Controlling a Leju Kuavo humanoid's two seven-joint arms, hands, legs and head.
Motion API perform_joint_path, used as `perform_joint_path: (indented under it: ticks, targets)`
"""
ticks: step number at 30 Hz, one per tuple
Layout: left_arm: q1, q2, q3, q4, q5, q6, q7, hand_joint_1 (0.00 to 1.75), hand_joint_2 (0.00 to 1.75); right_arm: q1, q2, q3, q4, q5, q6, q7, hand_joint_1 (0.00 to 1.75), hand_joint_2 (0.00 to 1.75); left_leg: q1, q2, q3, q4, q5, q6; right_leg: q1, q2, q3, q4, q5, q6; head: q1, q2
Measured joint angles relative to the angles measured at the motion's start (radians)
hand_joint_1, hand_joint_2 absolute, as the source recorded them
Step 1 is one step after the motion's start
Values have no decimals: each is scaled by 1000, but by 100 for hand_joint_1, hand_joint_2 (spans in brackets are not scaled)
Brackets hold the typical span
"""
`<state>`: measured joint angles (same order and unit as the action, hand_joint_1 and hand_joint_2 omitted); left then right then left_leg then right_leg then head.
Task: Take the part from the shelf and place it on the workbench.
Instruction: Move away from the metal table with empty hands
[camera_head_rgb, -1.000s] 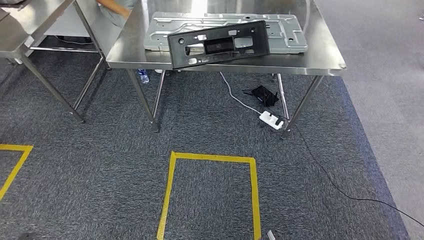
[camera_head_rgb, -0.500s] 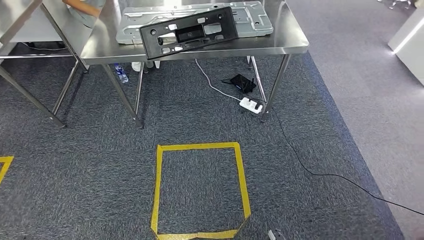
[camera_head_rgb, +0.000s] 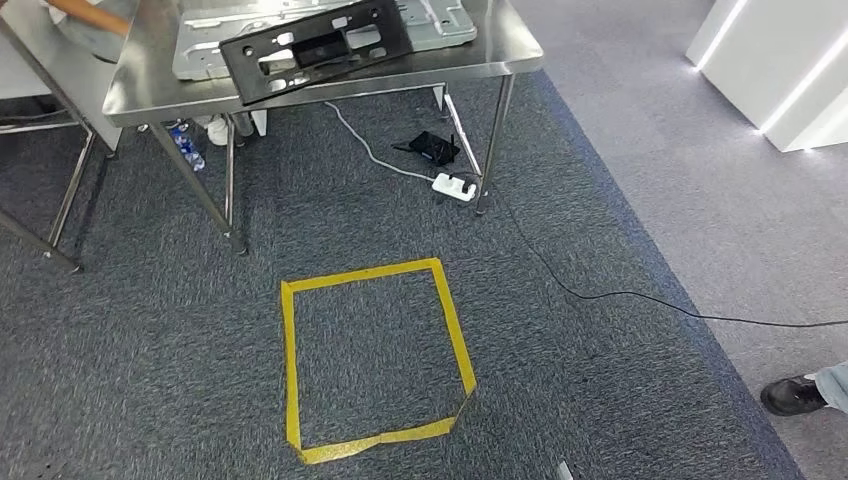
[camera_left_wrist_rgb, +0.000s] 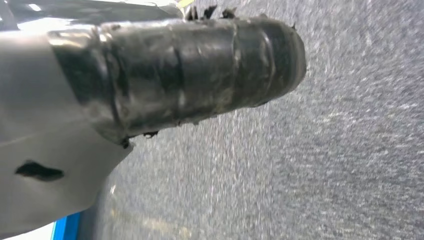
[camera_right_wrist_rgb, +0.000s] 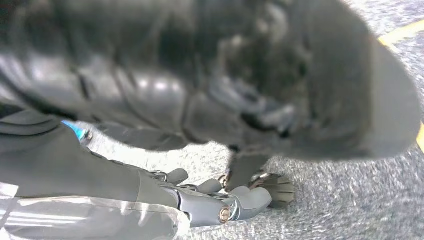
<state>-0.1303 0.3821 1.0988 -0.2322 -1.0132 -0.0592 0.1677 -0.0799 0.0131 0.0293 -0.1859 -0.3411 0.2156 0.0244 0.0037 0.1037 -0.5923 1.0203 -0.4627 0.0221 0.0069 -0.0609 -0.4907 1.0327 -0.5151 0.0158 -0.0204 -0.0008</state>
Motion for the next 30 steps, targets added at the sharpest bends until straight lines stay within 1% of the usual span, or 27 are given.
perform_joint_path:
  ticks: [1,3,4,5,6,7,8,9,10,11,12,13,15,16,18,19,20,21,22,23,24,25,26,27,28,29,30]
  targets:
    - [-1,2,0,0,0,-1,0,0,0,-2,-2,-5,0,-6,4,0,0,0,1,11,-3,2,6,-5,6,-2,13,-33,-12,-6,0,0]
    - [-4,5,0,0,0,-6,0,0,0,0,-5,-18,0,-23,15,-2,0,0,5,26,-6,1,17,-17,8,14,1,-46,1,-22,0,0]
    - [-4,5,0,1,1,-8,1,0,0,1,-6,-24,1,-33,22,-4,0,0,8,15,-12,10,4,-24,8,23,-7,-48,11,-32,0,0]
    - [-2,5,0,1,1,-9,2,0,0,2,-6,-30,1,-44,29,-6,0,0,10,-9,-23,34,-26,-30,6,31,-18,-51,23,-41,-1,0]
    - [1,7,0,2,1,-10,2,0,0,2,-7,-37,2,-56,38,-9,0,0,11,-40,-37,76,-73,-34,5,41,-30,-51,34,-48,-2,0]
    - [4,8,-1,2,1,-11,3,0,0,2,-8,-43,2,-67,47,-11,0,0,12,-69,-53,135,-126,-37,6,52,-46,-50,47,-52,-3,0]
    - [6,10,-1,2,1,-11,3,0,0,1,-8,-48,2,-76,55,-14,0,0,12,-85,-65,195,-167,-37,7,63,-61,-49,58,-55,-3,0]
    - [7,11,-1,2,1,-12,3,0,0,1,-9,-54,2,-83,62,-17,0,0,12,-93,-69,241,-186,-37,9,76,-76,-46,70,-56,-3,0]
    - [6,11,-1,3,1,-12,4,0,0,0,-9,-58,2,-86,66,-18,0,0,11,-96,-61,262,-181,-34,10,88,-92,-42,81,-56,-3,0]
    - [6,11,-1,3,1,-13,4,0,0,0,-9,-61,2,-88,69,-19,0,0,10,-98,-38,252,-157,-31,10,101,-109,-36,92,-55,-3,0]
    - [5,12,-1,4,1,-14,3,0,0,1,-9,-64,2,-90,70,-19,0,0,9,-104,-1,211,-125,-26,10,114,-126,-29,103,-54,-3,0]
    - [4,14,-1,4,1,-14,2,0,0,1,-9,-68,2,-94,71,-19,0,0,8,-120,45,148,-103,-20,10,126,-143,-22,112,-51,-3,0]
    - [2,21,-1,4,1,-16,0,0,0,0,-9,-78,2,-118,81,-15,0,0,7,-154,130,17,-101,-10,11,148,-167,-12,132,-44,-3,0]
    - [1,24,-1,4,1,-17,-2,0,0,1,-9,-84,2,-137,90,-11,0,0,5,-164,150,-21,-110,-7,11,158,-172,-12,142,-39,-3,0]
    - [-1,27,-1,4,1,-19,-4,0,0,3,-10,-101,4,-167,107,-4,0,0,3,-150,149,-38,-104,-1,11,179,-178,-21,166,-26,-5,0]
    - [-4,28,-1,5,1,-19,-4,0,0,5,-10,-110,5,-177,111,-2,0,0,4,-138,142,-42,-94,3,11,175,-184,-19,164,-21,-6,0]
    - [-6,29,-1,5,1,-20,-5,0,0,6,-11,-119,6,-186,113,1,0,0,6,-125,133,-45,-81,10,11,157,-194,-5,144,-16,-4,0]
    - [-7,29,-1,6,1,-20,-5,0,0,8,-11,-127,7,-195,115,4,0,0,7,-111,121,-49,-69,16,11,131,-206,27,104,-13,0,0]
    - [-6,30,-1,6,1,-21,-6,0,0,7,-10,-135,7,-204,116,6,0,0,6,-98,109,-50,-58,21,6,100,-221,81,45,-9,3,0]
    - [-4,31,-1,6,1,-21,-6,0,0,7,-10,-143,7,-210,115,8,0,0,5,-86,94,-50,-47,24,1,81,-233,144,-10,-3,6,0]
    - [-3,31,-1,6,2,-22,-6,0,0,7,-9,-150,7,-214,113,9,0,0,4,-73,82,-49,-37,24,-6,72,-241,206,-46,3,6,0]
    - [-3,32,-1,6,4,-22,-4,0,0,6,-9,-157,7,-213,110,9,0,0,3,-61,69,-47,-26,23,-12,69,-242,256,-57,9,7,0]
    - [-4,32,-1,6,9,-22,-1,0,0,6,-9,-163,7,-209,105,9,0,0,3,-49,55,-45,-16,21,-18,68,-234,284,-41,14,7,0]
    - [-4,32,-1,6,18,-22,4,0,0,6,-6,-168,7,-203,101,9,0,0,4,-37,39,-41,-8,17,-23,64,-210,283,-10,20,7,0]
    - [-5,32,-1,6,29,-22,8,0,0,6,-2,-171,7,-197,98,9,0,0,4,-25,23,-36,0,12,-27,56,-171,251,21,24,7,0]
    - [-5,32,-1,6,42,-24,6,0,0,6,4,-173,7,-191,97,8,0,0,4,-14,9,-29,6,7,-30,36,-115,188,33,26,7,0]
    - [-4,31,-1,7,54,-30,-2,0,0,5,10,-173,7,-189,97,7,0,0,4,-4,-2,-21,9,1,-29,13,-53,106,26,27,7,0]
